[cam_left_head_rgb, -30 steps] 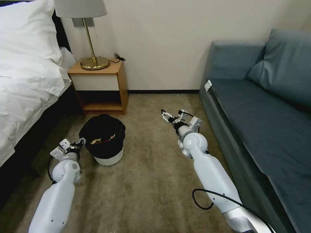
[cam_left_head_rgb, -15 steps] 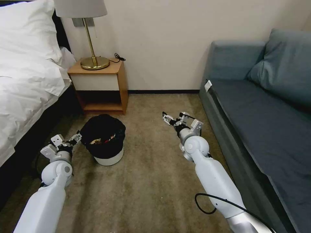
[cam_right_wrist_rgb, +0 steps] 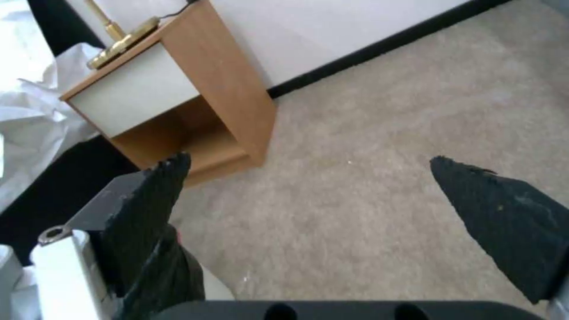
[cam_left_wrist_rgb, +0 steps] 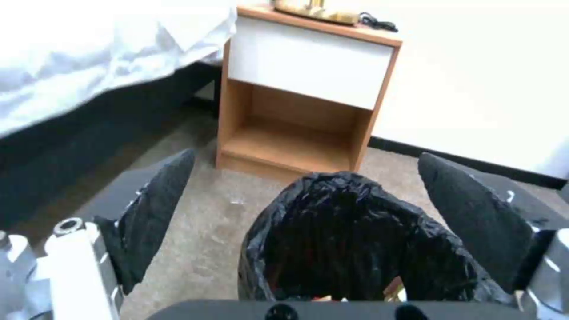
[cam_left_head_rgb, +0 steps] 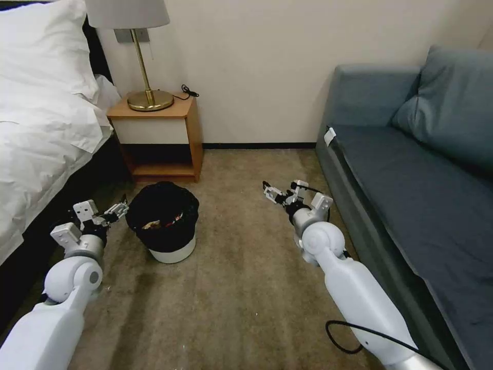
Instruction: Pick up the trash bin, then pick up the garbage on the floor and place it into the trash bin.
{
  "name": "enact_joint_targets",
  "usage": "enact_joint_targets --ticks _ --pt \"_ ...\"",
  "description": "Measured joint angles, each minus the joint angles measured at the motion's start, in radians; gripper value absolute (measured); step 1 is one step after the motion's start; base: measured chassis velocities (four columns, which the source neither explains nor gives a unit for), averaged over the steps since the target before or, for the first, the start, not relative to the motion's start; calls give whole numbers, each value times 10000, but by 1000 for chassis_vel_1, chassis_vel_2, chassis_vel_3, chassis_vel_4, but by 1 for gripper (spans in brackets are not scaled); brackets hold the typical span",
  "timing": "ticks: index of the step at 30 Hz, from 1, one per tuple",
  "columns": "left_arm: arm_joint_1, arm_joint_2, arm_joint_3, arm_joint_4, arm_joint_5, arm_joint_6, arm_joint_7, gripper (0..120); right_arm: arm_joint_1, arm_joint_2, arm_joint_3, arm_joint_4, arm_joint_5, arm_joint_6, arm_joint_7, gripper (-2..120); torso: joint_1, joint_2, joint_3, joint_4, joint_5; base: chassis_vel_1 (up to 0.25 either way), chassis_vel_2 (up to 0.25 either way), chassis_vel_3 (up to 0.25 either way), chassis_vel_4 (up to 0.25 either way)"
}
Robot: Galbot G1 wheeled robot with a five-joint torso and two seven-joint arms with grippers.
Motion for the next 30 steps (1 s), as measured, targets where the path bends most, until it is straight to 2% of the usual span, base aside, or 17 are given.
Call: enact_joint_targets --ticks 4,6,8,10,11,13,17,30 --pt "331 157 -168 -387 74 0 72 100 -262 -57 35 279 -14 1 178 100 0 0 0 3 1 0 0 0 0" --pt "854 344 -490 -932 110 0 135 100 -621 -144 73 712 -93 1 339 100 0 0 0 4 0 0 0 0 0" --pt "973 379 -569 -1048 116 0 140 100 -679 -163 81 786 -106 0 354 100 0 0 0 3 0 0 0 0 0" --pt "1690 496 -1051 -1601 187 -4 185 100 -924 -308 94 1070 -245 -2 384 100 0 1 0 1 0 0 0 0 0" --pt "1690 496 -1051 -1601 187 -4 185 100 -924 -308 94 1070 -245 -2 384 100 0 1 0 1 0 0 0 0 0" --pt "2503 455 -1705 -2068 319 -19 238 100 -839 -368 -126 1076 -281 9 423 100 0 1 0 11 1 0 0 0 0" --pt "2641 422 -1828 -2141 334 -20 242 100 -790 -378 -186 1038 -281 19 440 100 0 1 0 -3 0 0 0 0 0" --pt "2596 402 -1809 -2107 333 -20 243 100 -768 -371 -188 1005 -279 27 441 100 0 0 1 3 0 0 0 0 0"
